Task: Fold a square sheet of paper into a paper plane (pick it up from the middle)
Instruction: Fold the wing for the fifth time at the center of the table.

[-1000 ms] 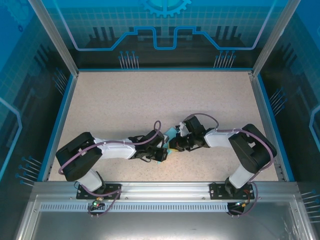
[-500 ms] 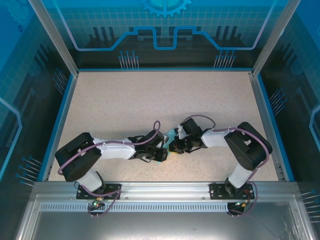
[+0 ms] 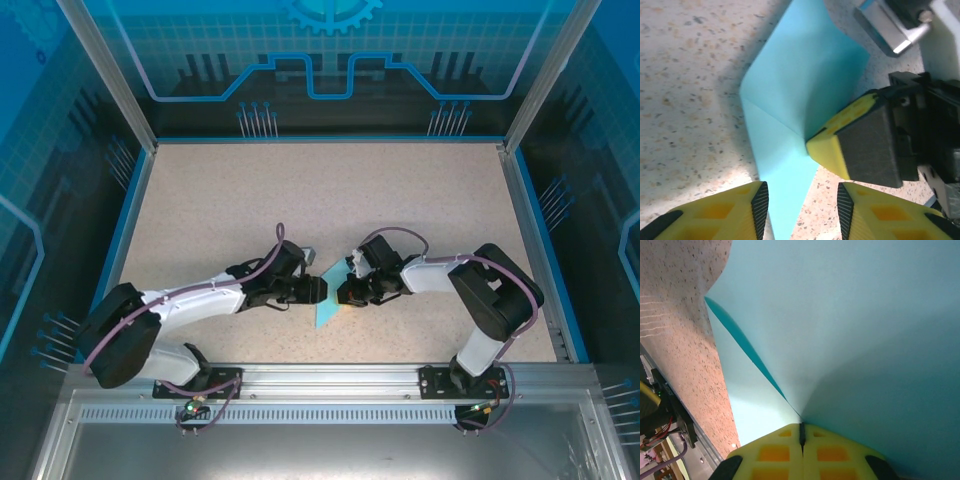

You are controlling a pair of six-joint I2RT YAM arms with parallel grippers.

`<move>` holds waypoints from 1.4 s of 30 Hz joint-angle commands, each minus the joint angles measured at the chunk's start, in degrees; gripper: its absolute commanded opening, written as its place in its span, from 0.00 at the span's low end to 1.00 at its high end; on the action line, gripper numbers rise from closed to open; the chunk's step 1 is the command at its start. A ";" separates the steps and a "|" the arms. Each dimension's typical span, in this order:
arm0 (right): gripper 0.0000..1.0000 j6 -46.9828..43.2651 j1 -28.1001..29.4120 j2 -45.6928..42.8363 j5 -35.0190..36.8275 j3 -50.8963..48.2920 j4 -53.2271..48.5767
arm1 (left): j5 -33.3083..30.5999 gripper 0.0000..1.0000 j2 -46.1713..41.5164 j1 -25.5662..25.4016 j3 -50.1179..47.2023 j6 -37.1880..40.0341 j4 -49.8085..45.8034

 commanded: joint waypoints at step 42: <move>0.03 -4.52 -0.25 -1.52 4.75 -1.63 -6.61 | 4.97 0.07 10.95 4.10 0.53 -0.04 8.90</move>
